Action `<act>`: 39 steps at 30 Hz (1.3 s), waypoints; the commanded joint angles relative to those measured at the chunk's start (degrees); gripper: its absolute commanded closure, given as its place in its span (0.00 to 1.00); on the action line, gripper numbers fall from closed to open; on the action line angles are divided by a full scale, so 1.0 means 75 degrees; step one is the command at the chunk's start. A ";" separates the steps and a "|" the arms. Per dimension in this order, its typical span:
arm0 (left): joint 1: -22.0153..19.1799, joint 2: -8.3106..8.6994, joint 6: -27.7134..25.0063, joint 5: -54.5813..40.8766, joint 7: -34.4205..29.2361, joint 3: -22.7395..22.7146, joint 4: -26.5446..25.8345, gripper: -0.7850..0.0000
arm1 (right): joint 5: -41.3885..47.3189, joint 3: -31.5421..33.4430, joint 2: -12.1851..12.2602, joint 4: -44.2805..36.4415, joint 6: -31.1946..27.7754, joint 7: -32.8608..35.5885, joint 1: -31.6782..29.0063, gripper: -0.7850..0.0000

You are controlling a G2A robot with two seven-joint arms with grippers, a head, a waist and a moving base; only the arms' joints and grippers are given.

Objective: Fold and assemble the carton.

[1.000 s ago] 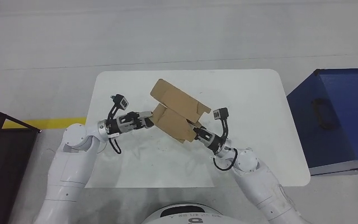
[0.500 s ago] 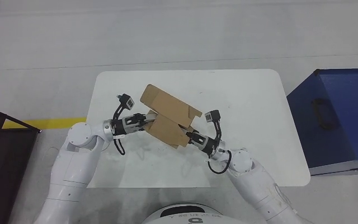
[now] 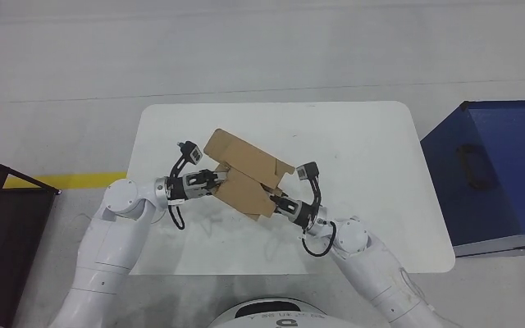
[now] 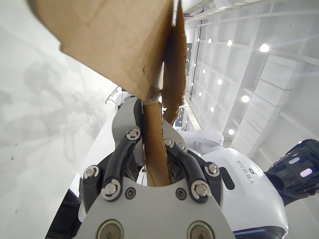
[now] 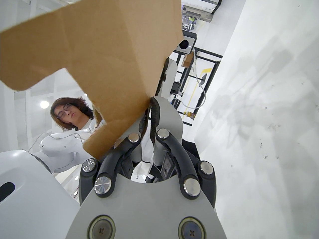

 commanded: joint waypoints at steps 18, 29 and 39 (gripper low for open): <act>-0.0516 0.0008 -0.0523 -0.0973 -0.0306 -0.0063 0.0896 1.00 | -0.0952 0.1457 0.0225 -0.1180 -0.0724 -0.1542 -0.0667 0.15; -0.0612 0.0048 -0.0941 -0.0665 -0.0160 -0.0087 0.0877 1.00 | -0.1682 0.1731 0.0314 -0.2073 -0.0746 -0.1569 -0.1117 0.35; -0.0379 0.0111 -0.1145 -0.0541 -0.0299 -0.0134 0.0507 1.00 | -0.2961 0.1251 0.0257 -0.1645 -0.0189 -0.1809 -0.0559 0.33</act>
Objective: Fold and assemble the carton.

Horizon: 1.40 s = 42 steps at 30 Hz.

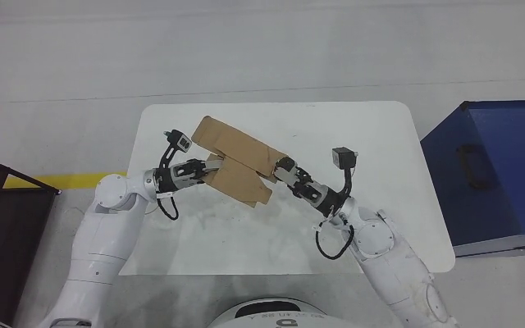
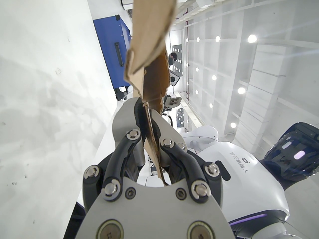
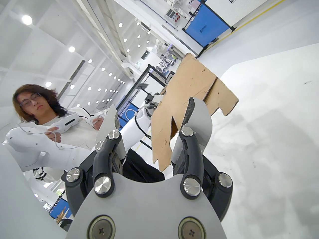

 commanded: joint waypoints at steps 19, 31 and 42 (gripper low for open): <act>0.0091 0.0104 -0.0327 0.0076 -0.0328 -0.0035 -0.0308 1.00 | 0.1210 -0.0408 -0.0037 0.0207 0.0564 0.0200 0.0338 0.31; 0.0080 0.0158 -0.0687 0.0595 -0.0116 0.0005 -0.0312 1.00 | 0.2781 -0.0520 -0.0043 0.0312 0.0804 0.0795 0.0501 0.50; 0.0137 0.0210 -0.0903 0.1044 0.0175 0.0037 -0.0453 1.00 | 0.3237 -0.0741 -0.0013 0.0388 0.1127 0.1632 0.0519 0.51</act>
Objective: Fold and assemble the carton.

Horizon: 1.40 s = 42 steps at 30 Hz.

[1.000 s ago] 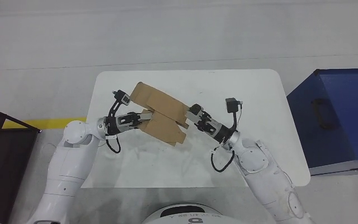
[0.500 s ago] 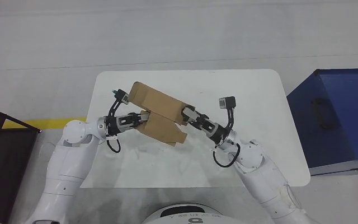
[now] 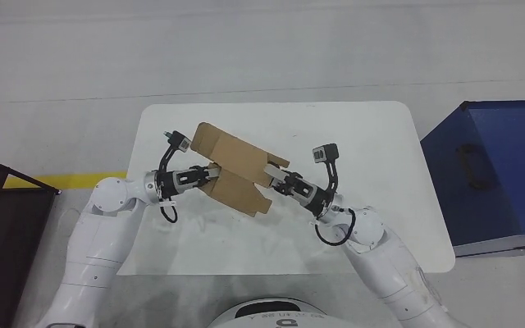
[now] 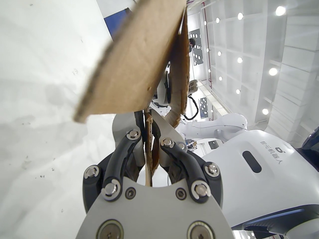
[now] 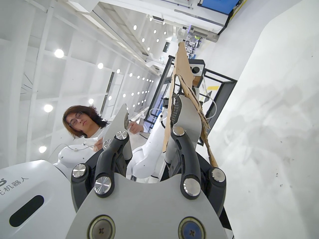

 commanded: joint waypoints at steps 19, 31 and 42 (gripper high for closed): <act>0.0149 0.0092 -0.0316 0.0574 0.0559 0.0005 -0.0103 0.00 | -0.0240 -0.0184 -0.0015 0.0385 0.0217 -0.0097 0.0353 1.00; 0.0414 0.0263 -0.0756 0.0170 -0.0483 -0.0466 0.0159 0.00 | -0.0346 -0.0142 -0.0122 0.0871 -0.0290 -0.1257 0.0689 1.00; 0.0321 0.0155 -0.0465 0.1834 0.1323 0.0336 -0.0200 0.00 | -0.0677 -0.1104 -0.0360 0.0868 -0.0603 -0.1540 0.1148 1.00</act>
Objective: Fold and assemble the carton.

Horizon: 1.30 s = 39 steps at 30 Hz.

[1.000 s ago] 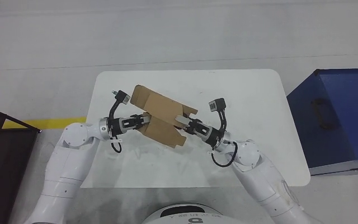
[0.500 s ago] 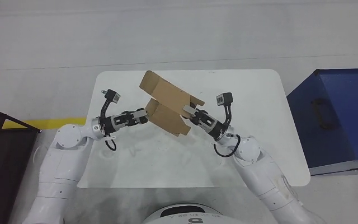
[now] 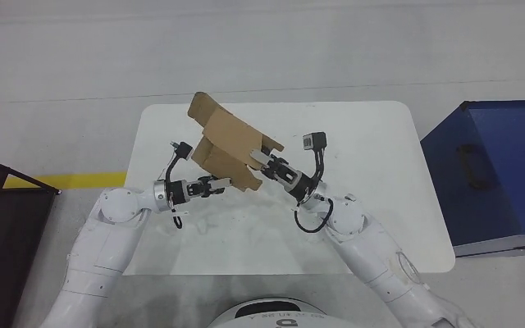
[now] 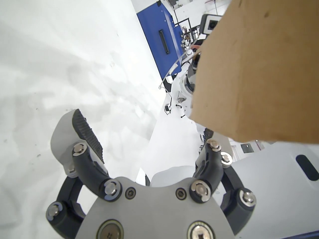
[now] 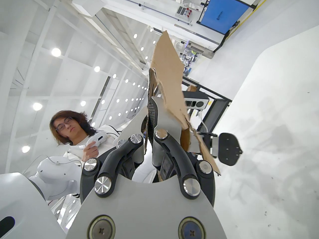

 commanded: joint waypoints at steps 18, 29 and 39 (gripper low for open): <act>0.0002 0.0031 0.0141 0.0397 0.1084 -0.0079 0.0170 0.00 | 0.0392 0.0096 0.0048 -0.0099 -0.0203 0.0793 -0.0191 1.00; 0.0115 0.0075 0.0175 0.0382 0.1126 -0.0120 0.0063 0.00 | 0.0198 0.0031 0.0113 -0.0299 -0.0209 0.1596 -0.0256 1.00; -0.0078 0.0181 0.0378 0.0074 0.1311 -0.0771 0.0918 0.00 | -0.2067 0.0839 0.0409 -0.0799 -0.0704 0.2829 -0.0130 1.00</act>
